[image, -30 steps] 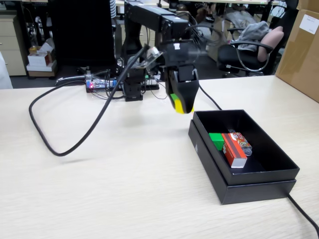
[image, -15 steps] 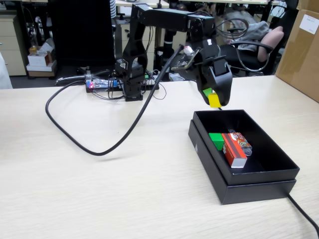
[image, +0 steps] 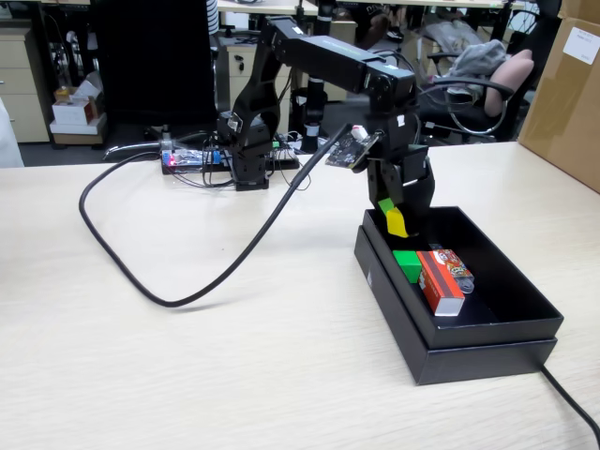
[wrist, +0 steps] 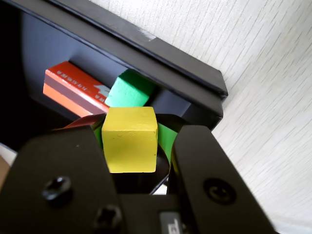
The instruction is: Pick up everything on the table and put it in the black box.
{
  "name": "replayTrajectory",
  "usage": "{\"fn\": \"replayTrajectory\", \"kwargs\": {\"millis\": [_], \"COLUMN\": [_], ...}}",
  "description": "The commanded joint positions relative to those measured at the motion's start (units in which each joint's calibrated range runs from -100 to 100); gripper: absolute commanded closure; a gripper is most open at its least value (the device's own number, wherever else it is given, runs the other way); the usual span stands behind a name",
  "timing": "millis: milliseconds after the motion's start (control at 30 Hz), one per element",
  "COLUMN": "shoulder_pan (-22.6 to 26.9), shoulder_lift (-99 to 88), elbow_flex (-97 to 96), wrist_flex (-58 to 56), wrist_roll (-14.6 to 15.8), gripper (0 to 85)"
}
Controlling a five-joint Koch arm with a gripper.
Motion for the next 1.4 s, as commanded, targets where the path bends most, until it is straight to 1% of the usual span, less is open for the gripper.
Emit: {"fn": "replayTrajectory", "kwargs": {"millis": [0, 67, 100, 267, 367, 500, 600, 667, 800, 933, 1100, 1367], "shoulder_pan": [-0.24, -0.29, -0.29, -0.63, -1.07, -3.17, -6.11, -10.31, -12.8, -15.82, -17.0, -17.34], "shoulder_lift": [-1.12, -1.12, -1.01, -2.73, -6.51, -13.97, -15.92, -16.04, -15.01, -13.74, -13.17, -21.32], "elbow_flex": [1.18, 0.46, 0.09, 0.18, 1.54, 4.63, 5.44, 4.81, 2.45, -2.9, -10.06, -30.82], "wrist_flex": [2.43, 2.43, 2.43, 2.43, 2.43, 2.43, 2.43, 2.43, 2.43, 2.43, 5.37, 18.41], "wrist_roll": [-0.29, -0.44, -0.44, -0.49, -0.49, -1.07, -2.3, -4.0, -4.88, -6.11, -6.64, -7.52], "gripper": [61.7, 51.7, 50.7, 50.4, 46.0, 45.9, 42.8, 42.6, 39.0, 37.0, 36.3, 36.7]}}
